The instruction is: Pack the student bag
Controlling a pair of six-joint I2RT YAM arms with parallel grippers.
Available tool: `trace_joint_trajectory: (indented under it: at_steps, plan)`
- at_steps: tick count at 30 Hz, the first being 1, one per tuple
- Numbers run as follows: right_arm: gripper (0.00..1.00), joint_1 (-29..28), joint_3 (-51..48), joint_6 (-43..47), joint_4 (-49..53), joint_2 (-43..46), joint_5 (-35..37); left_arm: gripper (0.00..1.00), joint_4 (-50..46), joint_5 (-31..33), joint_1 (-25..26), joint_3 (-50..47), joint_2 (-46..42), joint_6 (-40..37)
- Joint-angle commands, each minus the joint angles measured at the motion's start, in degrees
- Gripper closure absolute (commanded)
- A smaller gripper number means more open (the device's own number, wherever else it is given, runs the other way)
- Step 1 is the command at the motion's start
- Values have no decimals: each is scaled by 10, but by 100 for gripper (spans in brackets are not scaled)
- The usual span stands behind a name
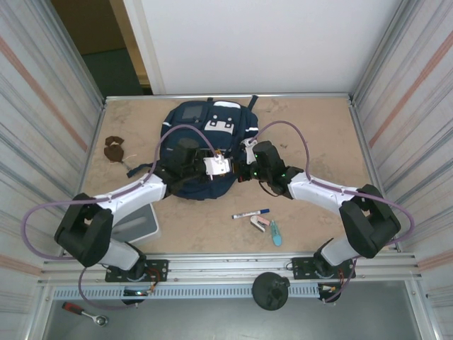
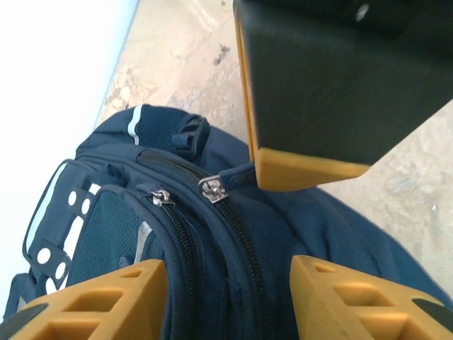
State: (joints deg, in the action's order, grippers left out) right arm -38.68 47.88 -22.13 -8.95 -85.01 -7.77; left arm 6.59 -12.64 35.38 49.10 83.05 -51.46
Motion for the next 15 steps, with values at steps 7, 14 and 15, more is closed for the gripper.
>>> trace_joint_trajectory:
  at_steps: [7,14,15]
  plan:
    - [100,-1,-3,-9,-40,32,-16,78,-25,23,-8,11,15,-17]
    - [100,13,-5,-3,-22,31,3,100,-12,-14,-24,0,-10,4]
    - [100,17,-5,-1,-16,30,10,100,-4,-23,-26,-5,-17,8]
